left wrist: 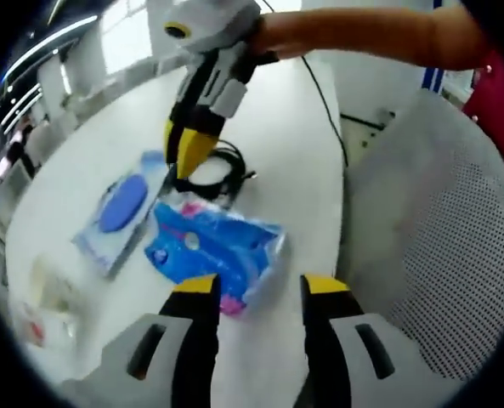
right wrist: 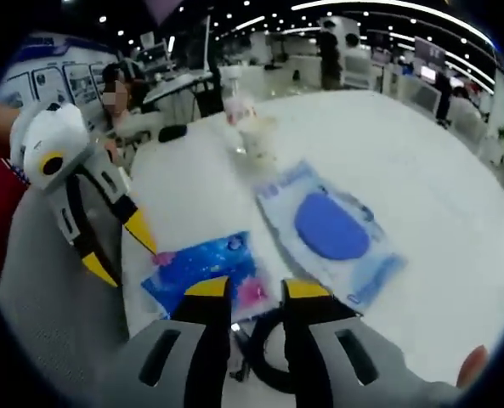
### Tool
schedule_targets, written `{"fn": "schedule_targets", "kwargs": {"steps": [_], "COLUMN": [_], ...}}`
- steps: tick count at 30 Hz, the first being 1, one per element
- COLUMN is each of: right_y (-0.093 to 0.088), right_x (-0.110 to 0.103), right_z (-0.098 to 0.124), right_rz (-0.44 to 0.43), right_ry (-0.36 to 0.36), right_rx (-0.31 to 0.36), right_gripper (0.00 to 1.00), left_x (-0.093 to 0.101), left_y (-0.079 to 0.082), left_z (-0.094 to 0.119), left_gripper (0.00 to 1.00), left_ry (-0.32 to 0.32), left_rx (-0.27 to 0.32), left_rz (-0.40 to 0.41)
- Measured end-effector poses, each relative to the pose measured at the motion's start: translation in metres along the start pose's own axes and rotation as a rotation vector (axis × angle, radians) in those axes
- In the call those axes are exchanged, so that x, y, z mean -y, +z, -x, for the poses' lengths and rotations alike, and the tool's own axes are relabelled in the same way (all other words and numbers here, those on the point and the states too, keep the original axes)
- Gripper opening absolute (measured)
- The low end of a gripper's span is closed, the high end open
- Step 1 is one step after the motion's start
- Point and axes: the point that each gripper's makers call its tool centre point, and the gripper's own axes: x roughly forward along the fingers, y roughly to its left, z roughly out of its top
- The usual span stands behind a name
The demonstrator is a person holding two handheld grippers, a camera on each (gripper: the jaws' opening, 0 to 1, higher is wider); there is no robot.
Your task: Arrange the tabletop items into an orderly group along one side of the table until the central work area is clear of visible clutter.
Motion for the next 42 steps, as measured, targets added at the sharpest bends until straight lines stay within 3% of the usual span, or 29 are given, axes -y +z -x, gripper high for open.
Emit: {"fn": "schedule_targets", "kwargs": {"steps": [9,18,29,33,42], "right_y": [-0.007,-0.007,-0.009,-0.005,0.004], "right_x": [0.002,0.004,0.005,0.004,0.011], "right_z": [-0.024,-0.038,-0.024,-0.014,0.009], "right_rz": [0.052,0.074,-0.008,-0.044,-0.140], "right_ry": [0.057,0.077,0.072,0.063,0.022], "right_rx": [-0.051,-0.065,-0.017,0.004,0.081], "right_gripper": [0.20,0.10,0.02,0.01,0.01], "left_x": [-0.005,-0.006,-0.011,-0.018,-0.044], "left_y": [-0.005,-0.008,-0.004,0.003,0.017], "left_z": [-0.014,-0.021,-0.011,0.001,0.023], "left_gripper": [0.25,0.16,0.01,0.00,0.01], "left_ry": [-0.012,-0.026,-0.031,-0.025,0.021], "left_rx": [-0.002,-0.006,0.025,0.061,0.098], "left_rz": [0.007,0.018,0.022,0.047,0.023]}}
